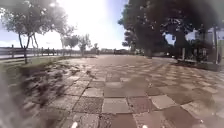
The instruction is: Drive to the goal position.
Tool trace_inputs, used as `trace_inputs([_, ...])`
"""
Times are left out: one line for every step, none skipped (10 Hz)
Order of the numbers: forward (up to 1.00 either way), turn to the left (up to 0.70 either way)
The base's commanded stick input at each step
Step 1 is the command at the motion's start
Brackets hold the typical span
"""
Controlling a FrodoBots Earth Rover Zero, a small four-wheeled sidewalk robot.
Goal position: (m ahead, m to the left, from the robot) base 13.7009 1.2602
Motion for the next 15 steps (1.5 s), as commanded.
trace_inputs([1.00,0.00])
trace_inputs([1.00,0.00])
trace_inputs([1.00,0.00])
trace_inputs([1.00,0.00])
trace_inputs([1.00,-0.08])
trace_inputs([1.00,-0.40])
trace_inputs([1.00,-0.35])
trace_inputs([1.00,-0.12])
trace_inputs([1.00,-0.04])
trace_inputs([1.00,0.00])
trace_inputs([1.00,0.00])
trace_inputs([1.00,0.00])
trace_inputs([1.00,0.00])
trace_inputs([1.00,0.00])
trace_inputs([1.00,0.00])
